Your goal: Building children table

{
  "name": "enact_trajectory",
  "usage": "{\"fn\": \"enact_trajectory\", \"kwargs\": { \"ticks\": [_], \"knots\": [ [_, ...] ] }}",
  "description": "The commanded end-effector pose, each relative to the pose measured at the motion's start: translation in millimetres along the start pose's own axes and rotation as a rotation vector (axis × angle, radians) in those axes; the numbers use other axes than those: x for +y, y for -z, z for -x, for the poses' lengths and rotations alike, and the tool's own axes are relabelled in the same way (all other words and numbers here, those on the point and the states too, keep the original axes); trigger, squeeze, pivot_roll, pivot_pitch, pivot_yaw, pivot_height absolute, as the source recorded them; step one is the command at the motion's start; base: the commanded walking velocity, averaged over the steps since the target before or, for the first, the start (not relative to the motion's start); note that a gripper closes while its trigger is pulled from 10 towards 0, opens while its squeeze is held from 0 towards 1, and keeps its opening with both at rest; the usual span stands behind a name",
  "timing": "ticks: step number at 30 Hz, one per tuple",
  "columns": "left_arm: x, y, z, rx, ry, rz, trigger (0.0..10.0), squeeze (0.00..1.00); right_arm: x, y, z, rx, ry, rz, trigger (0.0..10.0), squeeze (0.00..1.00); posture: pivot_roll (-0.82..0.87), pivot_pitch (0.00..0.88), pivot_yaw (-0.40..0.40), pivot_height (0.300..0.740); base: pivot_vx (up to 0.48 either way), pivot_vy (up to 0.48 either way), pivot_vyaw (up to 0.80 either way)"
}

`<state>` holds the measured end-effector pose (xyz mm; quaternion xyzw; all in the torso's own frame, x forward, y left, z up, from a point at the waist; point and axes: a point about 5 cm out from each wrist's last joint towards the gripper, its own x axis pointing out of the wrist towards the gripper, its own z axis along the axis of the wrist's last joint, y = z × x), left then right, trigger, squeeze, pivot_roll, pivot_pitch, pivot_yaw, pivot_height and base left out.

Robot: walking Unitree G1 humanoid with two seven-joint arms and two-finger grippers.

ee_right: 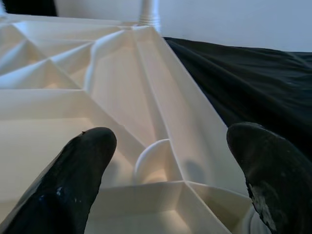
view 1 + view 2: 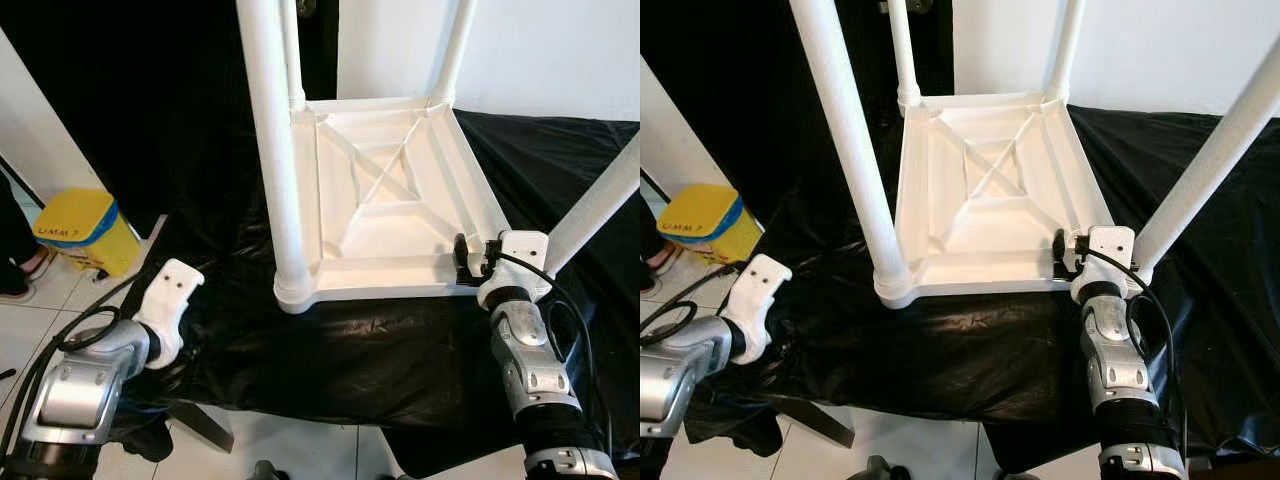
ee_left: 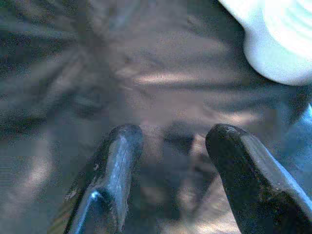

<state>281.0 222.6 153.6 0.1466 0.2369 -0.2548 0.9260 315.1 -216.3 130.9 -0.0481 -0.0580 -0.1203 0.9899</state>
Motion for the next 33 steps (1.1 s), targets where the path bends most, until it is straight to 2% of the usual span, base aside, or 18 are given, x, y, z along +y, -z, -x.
{"fn": "enact_trajectory", "kwargs": {
  "ticks": [1,2,3,4,5,6,9,10,12,14,19,22,25,26,28,30,33],
  "knots": [
    [9.6,5,2.7,0.015,-0.075,-0.003,10.0,0.00,-22.9,9,2.7,0.039,0.116,0.016,10.0,0.00,-0.07,0.081,0.036,0.740,0.000,0.000,0.00],
    [15.7,3,1.4,0.011,-0.105,-0.002,10.0,0.00,-28.0,9,2.6,0.039,0.154,0.032,10.0,0.00,-0.07,0.081,0.036,0.740,0.000,0.000,0.00],
    [20.5,-1,-0.7,-0.008,-0.135,-0.035,10.0,0.00,-31.9,10,2.7,0.045,0.183,0.035,10.0,0.00,-0.08,0.073,0.039,0.740,0.000,0.000,0.00],
    [20.5,-1,-0.7,-0.008,-0.135,-0.035,10.0,0.00,-31.9,10,2.7,0.045,0.183,0.035,10.0,0.00,-0.08,0.073,0.039,0.740,0.000,0.000,0.00],
    [28.9,-13,-8.2,-0.077,-0.199,-0.064,10.0,0.00,-35.1,12,3.5,0.054,0.210,0.039,10.0,0.00,-0.08,0.069,0.041,0.740,0.000,0.000,0.00],
    [28.9,-13,-8.2,-0.077,-0.199,-0.064,10.0,0.00,-35.1,12,3.5,0.054,0.210,0.039,10.0,0.00,-0.08,0.069,0.041,0.740,0.000,0.000,0.00],
    [33.2,-34,-19.2,-0.180,-0.275,-0.162,10.0,0.00,-27.5,14,5.1,0.057,0.190,0.028,10.0,0.00,-0.09,0.062,0.042,0.740,0.000,0.000,0.00],
    [33.2,-34,-19.2,-0.180,-0.275,-0.162,10.0,0.00,-27.5,14,5.1,0.057,0.190,0.028,10.0,0.00,-0.09,0.062,0.042,0.740,0.000,0.000,0.00],
    [31.3,-49,-30.2,-0.259,-0.282,-0.154,10.0,0.00,-12.6,12,6.3,0.036,0.130,0.001,10.0,0.00,-0.09,0.058,0.045,0.740,0.000,0.000,0.00],
    [25.3,-66,-41.4,-0.346,-0.286,-0.151,10.0,0.00,4.7,10,9.4,0.024,0.060,-0.031,10.0,0.00,-0.10,0.055,0.045,0.740,0.000,0.000,0.00],
    [17.3,-79,-51.9,-0.424,-0.261,-0.139,10.0,0.00,19.0,10,13.9,0.027,0.003,-0.052,10.0,0.00,-0.11,0.052,0.042,0.740,0.000,0.000,0.00],
    [2.9,-94,-66.3,-0.515,-0.192,-0.123,10.0,0.00,32.8,12,23.6,0.036,-0.062,-0.072,10.0,0.00,-0.12,0.050,0.041,0.740,0.000,0.000,0.00],
    [-5.0,-100,-71.6,-0.554,-0.149,-0.112,10.0,0.00,33.7,14,28.3,0.043,-0.065,-0.072,10.0,0.00,-0.12,0.050,0.039,0.740,0.000,0.000,0.00],
    [-13.8,-106,-75.5,-0.595,-0.101,-0.108,10.0,0.00,32.7,16,33.1,0.050,-0.060,-0.071,10.0,0.00,-0.13,0.050,0.037,0.740,0.000,0.000,0.00],
    [-13.8,-106,-75.5,-0.595,-0.101,-0.108,10.0,0.00,32.7,16,33.1,0.050,-0.060,-0.071,10.0,0.00,-0.13,0.050,0.037,0.740,0.000,0.000,0.00],
    [-30.2,-116,-80.6,-0.669,-0.009,-0.100,10.0,0.00,25.3,18,43.3,0.058,-0.027,-0.067,10.0,0.00,-0.14,0.052,0.032,0.740,0.000,0.000,0.00],
    [-38.4,-120,-83.6,-0.692,0.038,-0.091,10.0,0.00,18.2,17,50.7,0.053,-0.001,-0.062,10.0,0.00,-0.14,0.058,0.029,0.740,0.000,0.000,0.00]
  ]
}}
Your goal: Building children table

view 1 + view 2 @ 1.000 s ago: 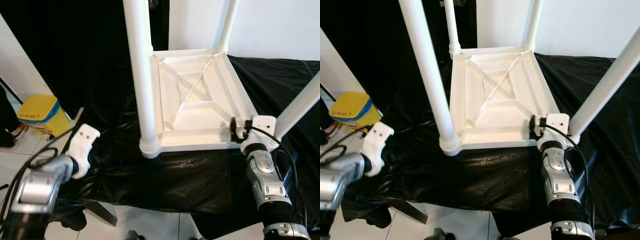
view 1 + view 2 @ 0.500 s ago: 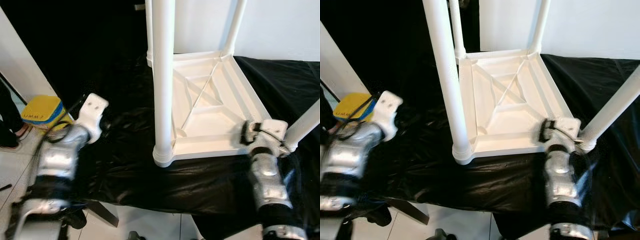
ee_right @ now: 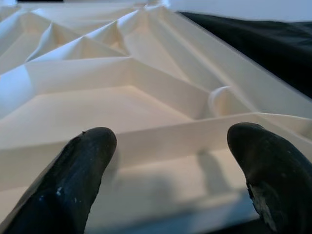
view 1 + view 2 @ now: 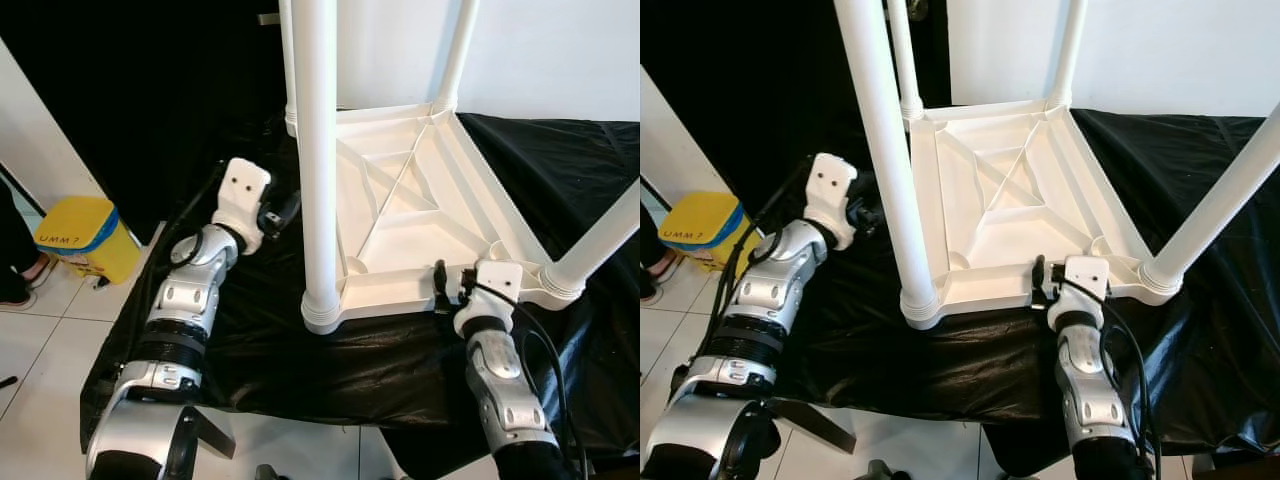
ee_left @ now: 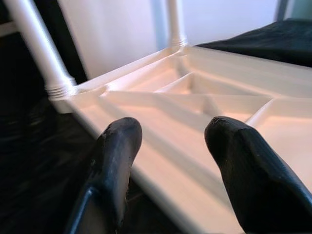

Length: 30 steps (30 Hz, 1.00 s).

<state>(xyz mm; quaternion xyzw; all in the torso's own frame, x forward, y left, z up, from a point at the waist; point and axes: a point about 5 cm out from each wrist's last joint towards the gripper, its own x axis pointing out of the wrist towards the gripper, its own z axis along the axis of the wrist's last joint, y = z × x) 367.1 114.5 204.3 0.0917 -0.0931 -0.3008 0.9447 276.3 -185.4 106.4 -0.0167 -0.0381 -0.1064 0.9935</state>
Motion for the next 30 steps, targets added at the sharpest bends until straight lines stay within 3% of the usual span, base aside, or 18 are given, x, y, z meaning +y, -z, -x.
{"fn": "enact_trajectory", "kwargs": {
  "ticks": [1,3,10,13,19,21,24,25,30],
  "knots": [
    [-10.3,-4,-7.5,-0.044,0.067,0.018,10.0,0.00,-10.6,0,10.0,0.002,0.046,-0.001,10.0,0.00,-0.15,0.064,0.029,0.740,0.000,0.000,0.00],
    [-10.3,-4,-7.5,-0.044,0.067,0.018,10.0,0.00,-10.6,0,10.0,0.002,0.046,-0.001,10.0,0.00,-0.15,0.064,0.029,0.740,0.000,0.000,0.00],
    [-41.0,-5,-14.5,-0.116,0.238,0.060,10.0,0.00,-29.4,-6,27.8,-0.030,0.134,0.050,10.0,0.00,-0.17,0.081,0.033,0.740,0.000,0.000,0.00],
    [-44.2,-5,-14.2,-0.124,0.259,0.069,10.0,0.00,-30.3,-5,28.8,-0.028,0.147,0.056,10.0,0.00,-0.17,0.083,0.032,0.740,0.000,0.000,0.00],
    [-63.5,3,-7.7,-0.108,0.382,0.097,10.0,0.00,-35.7,-1,35.3,0.018,0.201,0.088,10.0,0.00,-0.17,0.095,0.027,0.740,0.000,0.000,0.00],
    [-63.5,3,-7.7,-0.108,0.382,0.097,10.0,0.00,-35.7,-1,35.3,0.018,0.201,0.088,10.0,0.00,-0.17,0.095,0.027,0.740,0.000,0.000,0.00],
    [-76.1,4,-3.7,-0.114,0.458,0.119,10.0,0.00,-39.1,4,35.9,0.066,0.215,0.119,10.0,0.00,-0.17,0.102,0.024,0.740,0.000,0.000,0.00],
    [-88.3,4,0.3,-0.116,0.522,0.123,10.0,0.00,-38.3,10,34.7,0.107,0.203,0.125,10.0,0.00,-0.17,0.102,0.024,0.740,0.000,0.000,0.00],
    [-96.5,4,4.0,-0.112,0.556,0.121,10.0,0.00,-34.8,13,31.2,0.128,0.184,0.114,10.0,0.00,-0.15,0.110,0.017,0.740,0.000,0.000,0.00]
  ]
}}
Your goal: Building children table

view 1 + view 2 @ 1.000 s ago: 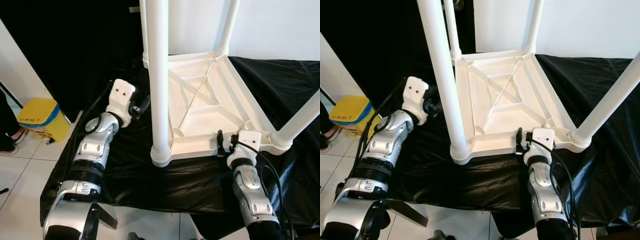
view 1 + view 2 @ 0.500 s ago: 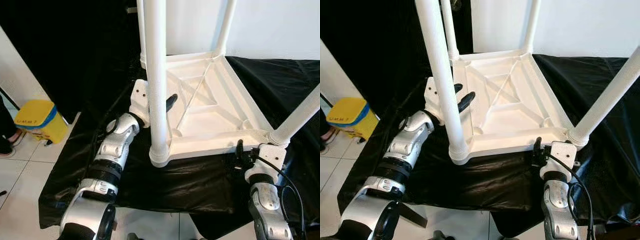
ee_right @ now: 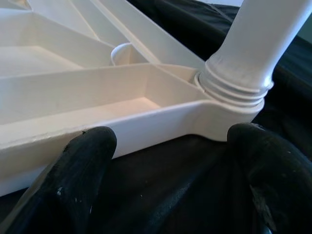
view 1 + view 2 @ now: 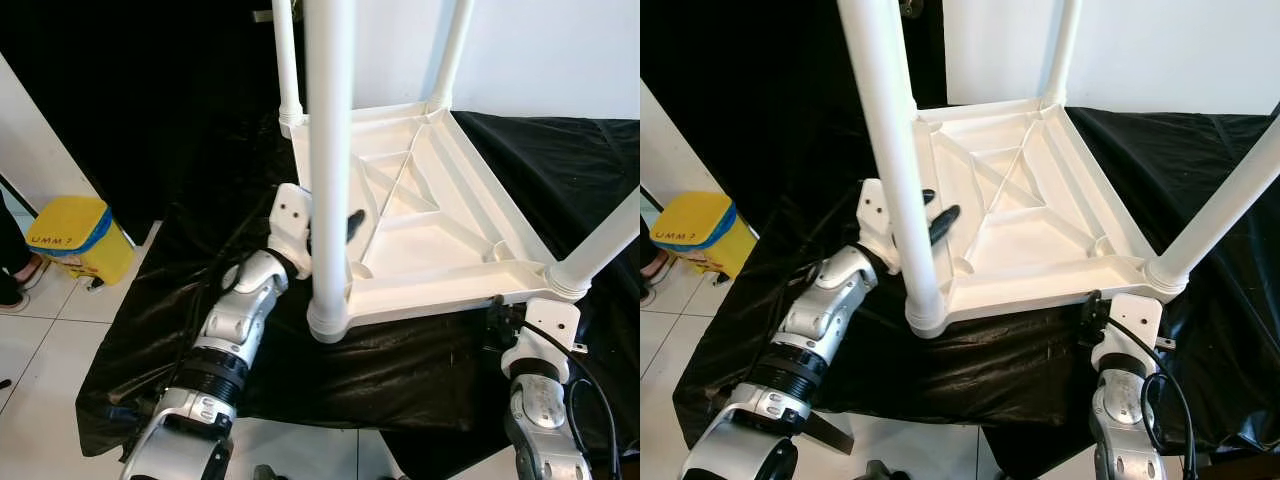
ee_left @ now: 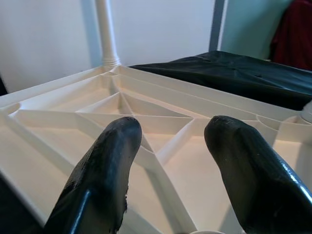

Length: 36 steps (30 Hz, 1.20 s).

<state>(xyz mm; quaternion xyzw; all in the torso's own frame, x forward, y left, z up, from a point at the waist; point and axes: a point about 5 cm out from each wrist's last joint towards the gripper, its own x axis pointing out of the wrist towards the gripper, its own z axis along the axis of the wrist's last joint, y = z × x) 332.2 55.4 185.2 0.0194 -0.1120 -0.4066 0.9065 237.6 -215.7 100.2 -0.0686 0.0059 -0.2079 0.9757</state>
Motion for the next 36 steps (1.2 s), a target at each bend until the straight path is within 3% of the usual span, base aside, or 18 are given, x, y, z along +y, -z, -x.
{"fn": "enact_trajectory", "kwargs": {
  "ticks": [1,17,22,24,28,31,33,36],
  "knots": [
    [-26.4,4,3.2,0.017,0.349,0.004,10.0,0.00,4.0,8,-0.5,0.048,-0.020,-0.002,10.0,0.00,-0.15,0.110,0.017,0.740,0.000,0.000,0.00],
    [-73.3,-5,13.7,0.008,0.424,0.044,10.0,0.00,41.4,3,-20.1,0.054,-0.161,-0.055,10.0,0.00,-0.10,0.112,-0.001,0.740,0.000,0.000,0.00],
    [-81.4,-8,7.4,0.007,0.337,0.090,10.0,0.00,49.5,0,-28.7,0.044,-0.214,-0.098,10.0,0.00,-0.10,0.110,0.002,0.740,0.000,0.000,0.00],
    [-84.1,-9,0.5,0.008,0.252,0.107,10.0,0.00,52.7,-3,-37.3,0.037,-0.247,-0.130,10.0,0.00,-0.09,0.112,0.000,0.740,0.000,0.000,0.00],
    [-93.4,-13,-6.8,0.013,0.232,0.111,10.0,0.00,56.8,-9,-52.5,0.023,-0.275,-0.143,10.0,0.00,-0.09,0.112,0.001,0.740,0.000,0.000,0.00],
    [-94.8,-14,-7.6,0.014,0.232,0.112,10.0,0.00,57.4,-10,-54.6,0.020,-0.279,-0.143,10.0,0.00,-0.09,0.112,0.001,0.740,0.000,0.000,0.00],
    [-97.9,-18,-15.9,0.003,0.206,0.123,10.0,0.00,55.2,-17,-68.1,0.004,-0.271,-0.136,10.0,0.00,-0.08,0.107,0.004,0.740,0.000,0.000,0.00],
    [-97.9,-20,-18.9,0.000,0.191,0.125,10.0,0.00,51.6,-20,-73.3,-0.010,-0.261,-0.124,10.0,0.00,-0.08,0.106,0.005,0.740,0.000,0.000,0.00]
  ]
}}
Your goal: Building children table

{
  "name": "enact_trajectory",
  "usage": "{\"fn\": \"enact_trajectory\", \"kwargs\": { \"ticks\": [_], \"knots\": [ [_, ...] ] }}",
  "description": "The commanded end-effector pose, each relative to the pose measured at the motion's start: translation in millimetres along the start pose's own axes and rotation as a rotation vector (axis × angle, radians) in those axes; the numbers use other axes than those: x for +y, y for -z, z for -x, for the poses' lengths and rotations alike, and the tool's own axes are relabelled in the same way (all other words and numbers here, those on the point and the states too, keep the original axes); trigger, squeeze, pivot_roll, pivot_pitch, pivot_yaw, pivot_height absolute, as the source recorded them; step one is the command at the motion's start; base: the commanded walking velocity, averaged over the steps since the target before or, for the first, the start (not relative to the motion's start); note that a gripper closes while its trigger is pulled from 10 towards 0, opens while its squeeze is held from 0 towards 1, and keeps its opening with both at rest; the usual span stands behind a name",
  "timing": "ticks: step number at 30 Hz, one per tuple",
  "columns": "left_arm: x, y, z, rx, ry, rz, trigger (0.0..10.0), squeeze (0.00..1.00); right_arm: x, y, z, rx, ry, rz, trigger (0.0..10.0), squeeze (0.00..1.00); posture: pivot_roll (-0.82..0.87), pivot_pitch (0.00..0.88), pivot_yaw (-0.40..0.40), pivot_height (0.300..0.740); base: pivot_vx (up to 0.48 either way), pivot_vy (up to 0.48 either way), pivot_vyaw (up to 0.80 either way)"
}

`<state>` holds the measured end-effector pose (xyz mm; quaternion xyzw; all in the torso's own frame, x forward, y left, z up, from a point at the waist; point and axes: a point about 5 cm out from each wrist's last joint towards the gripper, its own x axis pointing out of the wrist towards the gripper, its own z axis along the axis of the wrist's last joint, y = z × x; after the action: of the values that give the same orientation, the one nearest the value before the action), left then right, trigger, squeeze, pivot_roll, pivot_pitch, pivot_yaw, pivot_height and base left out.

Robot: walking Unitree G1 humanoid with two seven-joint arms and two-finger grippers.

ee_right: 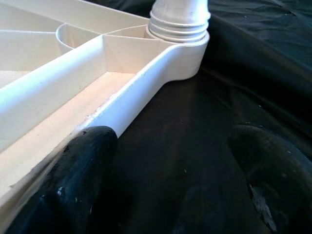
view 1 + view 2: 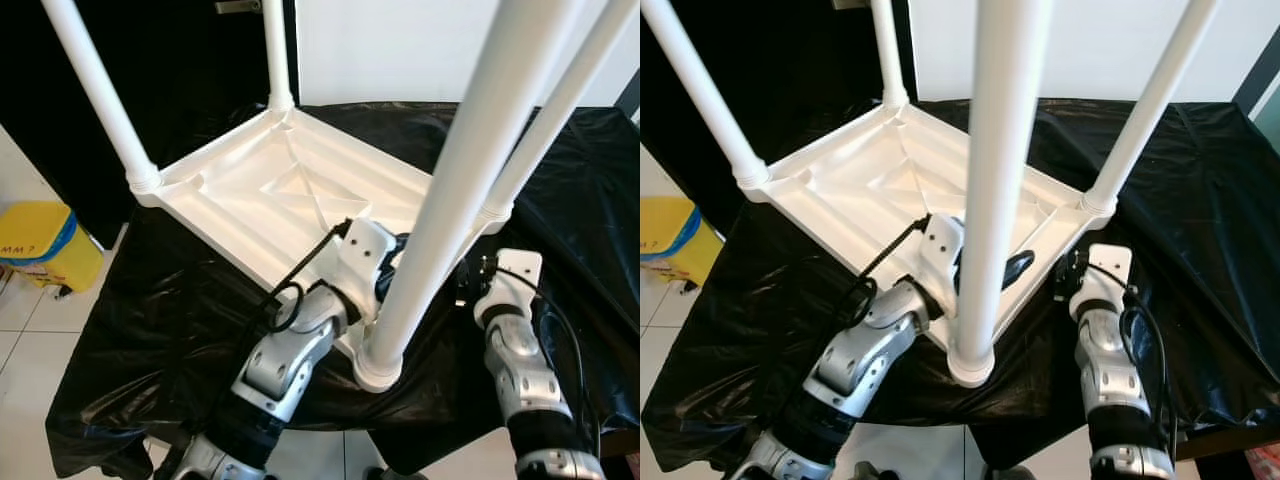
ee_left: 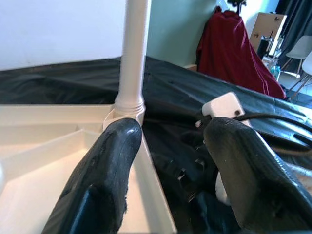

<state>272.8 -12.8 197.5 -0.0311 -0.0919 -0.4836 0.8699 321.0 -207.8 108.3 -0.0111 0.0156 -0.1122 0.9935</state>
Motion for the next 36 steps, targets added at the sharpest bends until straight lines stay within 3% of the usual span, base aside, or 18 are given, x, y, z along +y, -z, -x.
{"fn": "enact_trajectory", "kwargs": {
  "ticks": [1,4,7,9,11,15,17,18,19,21,22,28,30,34,35,36],
  "knots": [
    [-9.3,2,-5.7,0.018,0.031,0.003,10.0,0.00,12.4,-7,-2.5,-0.037,-0.066,-0.010,10.0,0.00,-0.08,0.106,0.005,0.740,0.000,0.000,0.00],
    [-7.8,1,-6.5,0.017,0.022,-0.004,10.0,0.00,6.9,-9,-4.1,-0.045,-0.056,-0.002,10.0,0.00,-0.08,0.105,0.001,0.740,0.000,0.000,0.00],
    [18.6,9,11.5,0.088,0.000,-0.095,10.0,0.00,-15.7,-7,5.3,-0.065,-0.025,0.025,10.0,0.00,-0.08,0.108,0.003,0.740,0.000,0.000,0.00],
    [18.6,9,11.5,0.088,0.000,-0.095,10.0,0.00,-15.7,-7,5.3,-0.065,-0.025,0.025,10.0,0.00,-0.08,0.108,0.003,0.740,0.000,0.000,0.00],
    [40.9,14,33.1,0.162,0.005,-0.174,10.0,0.00,-30.0,-6,13.3,-0.088,-0.019,0.033,10.0,0.00,-0.09,0.110,0.007,0.740,0.000,0.000,0.00],
    [47.1,16,42.0,0.199,0.019,-0.208,10.0,0.00,-34.7,-8,16.0,-0.105,-0.024,0.030,10.0,0.00,-0.09,0.110,0.007,0.740,0.000,0.000,0.00],
    [51.9,18,58.2,0.237,0.067,-0.204,10.0,0.00,-39.8,-9,22.4,-0.123,-0.068,0.038,10.0,0.00,-0.10,0.113,0.016,0.740,0.000,0.000,0.00],
    [51.9,18,58.2,0.237,0.067,-0.204,10.0,0.00,-39.8,-9,22.4,-0.123,-0.068,0.038,10.0,0.00,-0.10,0.113,0.016,0.740,0.000,0.000,0.00],
    [54.3,21,69.9,0.274,0.098,-0.211,10.0,0.02,-42.3,-9,26.5,-0.124,-0.106,0.049,10.0,0.00,-0.10,0.113,0.016,0.740,0.000,0.000,0.00],
    [55.1,22,73.0,0.289,0.104,-0.219,10.0,0.02,-42.8,-9,27.6,-0.122,-0.118,0.053,10.0,0.00,-0.10,0.113,0.016,0.740,0.000,0.000,0.00],
    [55.3,25,76.5,0.312,0.115,-0.219,10.0,1.00,-43.1,-10,28.5,-0.121,-0.130,0.056,10.0,0.00,-0.10,0.113,0.017,0.740,0.000,0.000,0.00],
    [53.1,31,85.4,0.361,0.173,-0.201,10.0,1.00,-43.6,-13,31.3,-0.123,-0.157,0.062,10.0,0.00,-0.11,0.111,0.017,0.740,0.000,0.000,0.00],
    [50.2,37,89.7,0.417,0.226,-0.239,10.0,1.00,-41.1,-15,29.5,-0.129,-0.174,0.063,10.0,0.00,-0.10,0.107,0.017,0.740,0.000,0.000,0.00],
    [50.2,37,89.7,0.417,0.226,-0.239,10.0,1.00,-41.1,-15,29.5,-0.129,-0.174,0.063,10.0,0.00,-0.10,0.107,0.017,0.740,0.000,0.000,0.00],
    [49.3,39,92.1,0.444,0.251,-0.254,10.0,0.91,-40.0,-16,28.9,-0.131,-0.182,0.063,10.0,0.00,-0.10,0.106,0.015,0.740,0.000,0.000,0.00],
    [49.3,39,92.1,0.444,0.251,-0.254,10.0,0.91,-40.0,-16,28.9,-0.131,-0.182,0.063,10.0,0.00,-0.10,0.106,0.015,0.740,0.000,0.000,0.00]
  ]
}}
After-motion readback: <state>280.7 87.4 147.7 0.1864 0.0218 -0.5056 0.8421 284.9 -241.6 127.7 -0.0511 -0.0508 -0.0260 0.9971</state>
